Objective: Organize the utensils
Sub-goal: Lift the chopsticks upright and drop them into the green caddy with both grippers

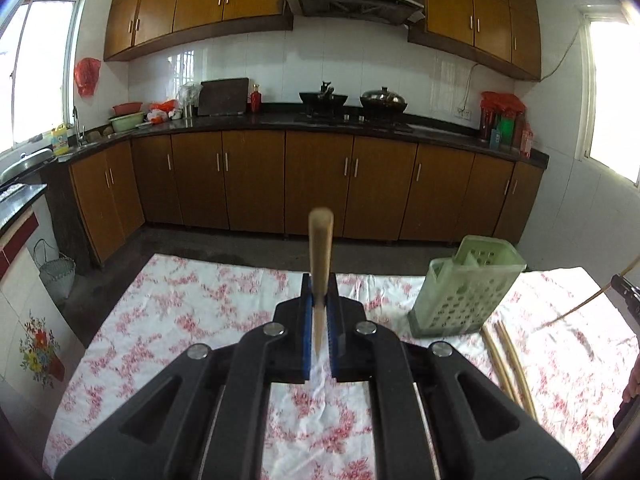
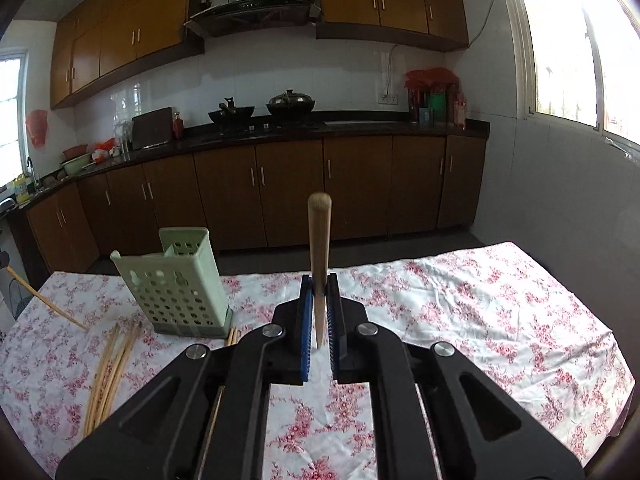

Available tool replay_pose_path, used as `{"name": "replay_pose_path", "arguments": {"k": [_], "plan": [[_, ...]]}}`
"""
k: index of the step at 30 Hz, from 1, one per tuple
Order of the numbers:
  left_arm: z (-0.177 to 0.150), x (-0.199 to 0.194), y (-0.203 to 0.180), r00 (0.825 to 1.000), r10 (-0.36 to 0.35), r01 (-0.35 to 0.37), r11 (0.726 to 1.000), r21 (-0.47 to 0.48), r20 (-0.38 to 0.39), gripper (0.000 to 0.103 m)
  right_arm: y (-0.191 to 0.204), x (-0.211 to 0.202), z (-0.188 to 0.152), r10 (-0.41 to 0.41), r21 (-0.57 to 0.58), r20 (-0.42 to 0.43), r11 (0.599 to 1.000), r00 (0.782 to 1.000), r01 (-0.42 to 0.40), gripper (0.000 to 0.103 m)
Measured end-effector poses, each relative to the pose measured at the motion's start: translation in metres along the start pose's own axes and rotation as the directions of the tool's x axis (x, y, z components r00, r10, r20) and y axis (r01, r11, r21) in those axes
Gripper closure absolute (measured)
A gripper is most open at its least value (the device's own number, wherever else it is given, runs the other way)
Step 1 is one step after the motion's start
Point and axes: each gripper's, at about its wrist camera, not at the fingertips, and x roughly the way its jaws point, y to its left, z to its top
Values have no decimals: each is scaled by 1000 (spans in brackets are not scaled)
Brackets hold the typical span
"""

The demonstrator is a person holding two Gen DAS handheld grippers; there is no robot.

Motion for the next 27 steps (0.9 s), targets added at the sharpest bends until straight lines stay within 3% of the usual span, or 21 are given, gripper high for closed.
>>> {"name": "replay_pose_path", "arguments": {"k": [4, 6, 12, 15, 18, 23, 27], "plan": [[41, -20, -14, 995, -33, 32, 999, 11, 99, 95, 12, -20, 48, 62, 25, 133, 997, 989, -66, 95], [60, -31, -24, 986, -57, 55, 998, 14, 154, 95, 23, -34, 72, 101, 30, 214, 993, 972, -110, 95], [108, -50, -64, 944, -157, 158, 987, 18, 290, 95, 56, -37, 102, 179, 35, 356, 978, 917, -205, 95], [116, -40, -85, 930, -174, 174, 984, 30, 325, 95, 69, -17, 100, 196, 34, 353, 974, 915, -222, 95], [116, -16, -102, 928, -182, 185, 983, 23, 324, 95, 78, 11, 93, 192, 30, 314, 977, 930, -212, 95], [102, 30, -115, 941, -223, 233, 973, -6, 255, 95, 79, 41, 74, 191, 52, 205, 977, 960, -206, 95], [84, 59, -117, 954, -235, 240, 971, -6, 187, 95, 76, 52, 60, 195, 64, 137, 977, 971, -205, 95]]}}
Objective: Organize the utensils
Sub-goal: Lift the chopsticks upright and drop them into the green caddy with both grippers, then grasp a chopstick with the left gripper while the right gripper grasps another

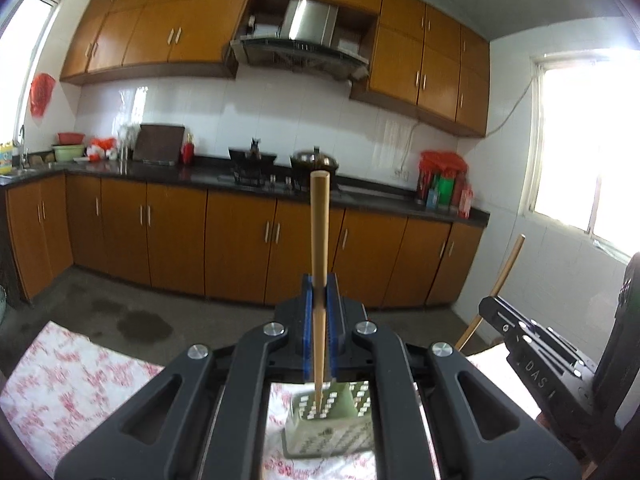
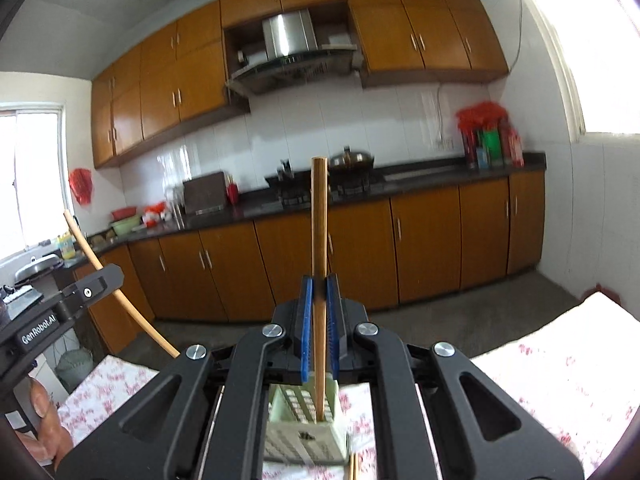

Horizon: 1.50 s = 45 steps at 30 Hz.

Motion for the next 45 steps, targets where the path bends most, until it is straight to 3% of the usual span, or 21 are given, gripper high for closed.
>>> {"name": "replay_pose_path", "arguments": {"k": [6, 8, 9, 10, 18, 22, 24, 26, 27, 30, 33, 35, 37, 45], "plan": [[-17, 16, 10, 998, 0, -1, 1000, -16, -61, 92, -2, 2, -10, 5, 1, -41, 1000, 999, -5, 94], [-18, 15, 11, 998, 7, -8, 1000, -17, -64, 85, -4, 2, -8, 8, 4, -52, 1000, 999, -8, 84], [-18, 13, 12, 998, 8, -10, 1000, -18, -62, 80, -5, 0, -8, 8, 8, -54, 1000, 999, -8, 69], [-17, 10, 13, 998, 12, -13, 1000, -17, -58, 77, -5, -4, -7, 6, 10, -48, 1000, 999, -6, 62], [-8, -36, 23, 999, 34, -35, 999, -32, -11, 61, -17, -46, 5, -24, 0, -13, 1000, 1000, 24, 59], [-15, -71, 39, 997, 79, -80, 996, -48, -27, 56, -31, -66, -6, -75, -35, -68, 997, 995, 72, 56], [-27, -83, 48, 993, 106, -109, 993, -52, -55, 54, -41, -64, -27, -106, -52, -161, 994, 981, 98, 56], [-52, -93, 61, 983, 151, -157, 987, -46, -106, 53, -50, -54, -59, -118, -61, -276, 993, 954, 106, 56], [-70, -93, 69, 973, 179, -185, 982, -29, -148, 53, -55, -48, -79, -114, -58, -340, 993, 933, 100, 57], [-114, -91, 82, 945, 218, -222, 975, 11, -244, 53, -63, -33, -139, -89, -34, -510, 996, 856, 83, 78], [-160, -87, 97, 905, 220, -231, 973, 14, -363, 53, -63, -30, -180, -61, -10, -588, 998, 806, 68, 85], [-187, -87, 105, 883, 204, -225, 974, 2, -422, 54, -61, -31, -193, -48, 8, -605, 998, 795, 66, 85], [-201, -87, 104, 870, 197, -221, 975, 0, -451, 54, -57, -33, -196, -43, 14, -597, 998, 801, 64, 86], [-223, -82, 85, 852, 158, -178, 984, 8, -499, 60, -51, -27, -200, -105, -72, -590, 994, 801, 77, 87]]}}
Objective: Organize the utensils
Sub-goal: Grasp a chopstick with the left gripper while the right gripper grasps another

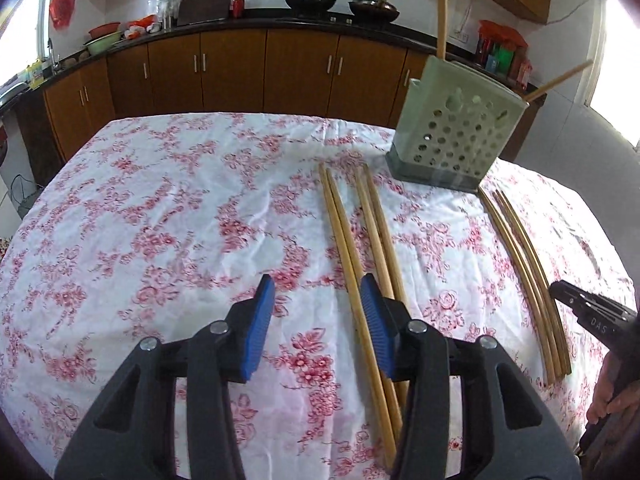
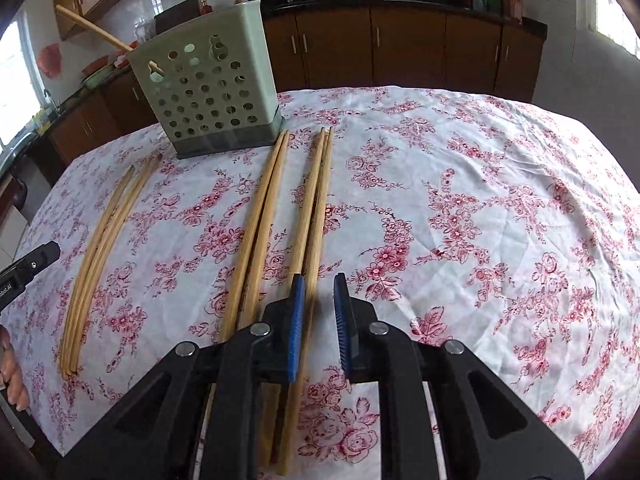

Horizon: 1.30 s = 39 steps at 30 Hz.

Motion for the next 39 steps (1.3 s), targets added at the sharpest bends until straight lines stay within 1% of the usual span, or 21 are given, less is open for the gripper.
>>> {"name": "replay_pose_path", "arguments": {"k": [1, 2, 3, 4, 5, 8, 11, 16, 20, 22, 26, 27, 28, 29, 30, 35, 39], "plan": [[0, 1, -3, 1000, -6, 6, 1000, 4, -6, 61, -1, 4, 1, -21, 5, -14, 1000, 1000, 21, 91], [2, 4, -5, 1000, -10, 10, 1000, 6, -10, 62, -7, 0, 0, -38, 6, -6, 999, 999, 38, 95], [1, 5, -5, 1000, -15, 15, 1000, 8, -15, 64, -10, -2, -1, -48, 6, -2, 999, 999, 48, 95], [1, 7, -7, 1000, -20, 20, 1000, 10, -19, 66, -12, -2, -1, -67, 16, 25, 998, 997, 66, 95], [1, 9, -9, 999, -22, 22, 1000, 12, -23, 67, -14, -2, -1, -83, 22, 31, 996, 996, 83, 95], [-1, 13, -13, 999, -26, 27, 999, 23, -37, 72, -20, -2, -1, -91, 43, 53, 995, 994, 89, 95], [-3, 16, -15, 999, -23, 24, 999, 37, -48, 74, -22, -1, 1, -77, 42, 50, 996, 996, 75, 95], [-7, 21, -19, 998, -10, 14, 998, 61, -69, 79, -23, 1, 4, -89, 28, 48, 996, 995, 88, 95], [-8, 23, -21, 997, 7, -1, 997, 75, -72, 79, -23, 1, 4, -90, 25, 47, 996, 995, 89, 95], [-8, 26, -23, 996, 28, -20, 996, 91, -84, 79, -23, 1, 4, -90, 24, 46, 996, 995, 89, 95], [-8, 28, -29, 996, 51, -42, 992, 117, -79, 80, -21, 1, 4, -97, 14, 44, 995, 994, 96, 95], [-7, 28, -28, 995, 58, -49, 992, 115, -78, 84, -21, 1, 3, -95, 12, 44, 995, 995, 95, 94], [-6, 30, -27, 995, 65, -56, 992, 112, -78, 90, -20, 2, 3, -91, 7, 40, 996, 995, 90, 94], [-3, 32, -25, 994, 70, -62, 992, 106, -78, 93, -21, 3, 3, -84, 4, 38, 996, 996, 84, 95], [0, 33, -21, 994, 76, -68, 993, 97, -79, 94, -21, 3, 4, -83, 0, 38, 997, 996, 83, 95], [17, 43, 9, 990, 116, -113, 993, 40, -77, 95, -31, 6, 10, -106, 24, 39, 994, 994, 105, 95], [18, 42, 23, 994, 80, -81, 997, -2, -72, 93, -33, 7, 11, -106, 34, 36, 994, 994, 105, 95]]}}
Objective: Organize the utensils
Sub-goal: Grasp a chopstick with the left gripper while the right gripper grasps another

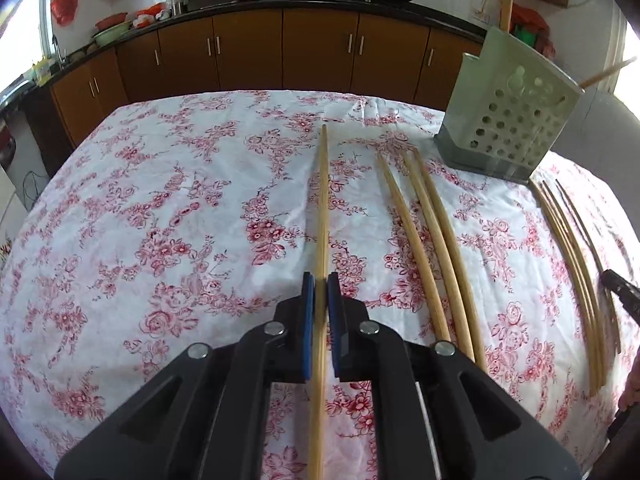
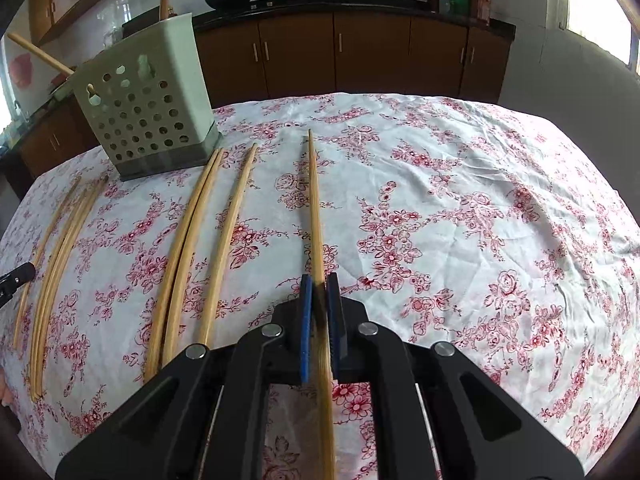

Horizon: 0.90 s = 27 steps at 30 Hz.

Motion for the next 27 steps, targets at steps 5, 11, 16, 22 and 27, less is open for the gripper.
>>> {"name": "replay_pose_path", "arguments": {"k": [5, 11, 16, 22, 27], "plan": [[0, 0, -2, 1000, 1, -1, 1000, 7, 0, 93, 2, -3, -3, -1, -11, 0, 1000, 1000, 1, 95], [-3, -2, -3, 1000, -4, 4, 1000, 6, 0, 93, 1, -4, -5, 1, -7, -1, 1000, 1000, -1, 94], [-3, -1, -5, 1000, 6, -6, 1000, 17, -1, 92, -1, -5, -6, 14, 2, -1, 1000, 1000, -14, 94], [-4, -2, -5, 1000, 6, -6, 1000, 24, -1, 92, -1, -5, -6, 17, 6, 0, 1000, 1000, -17, 94], [-5, -2, -5, 1000, 3, -3, 1000, 24, -1, 92, 0, -7, -6, 17, 6, 0, 1000, 1000, -17, 94]]}}
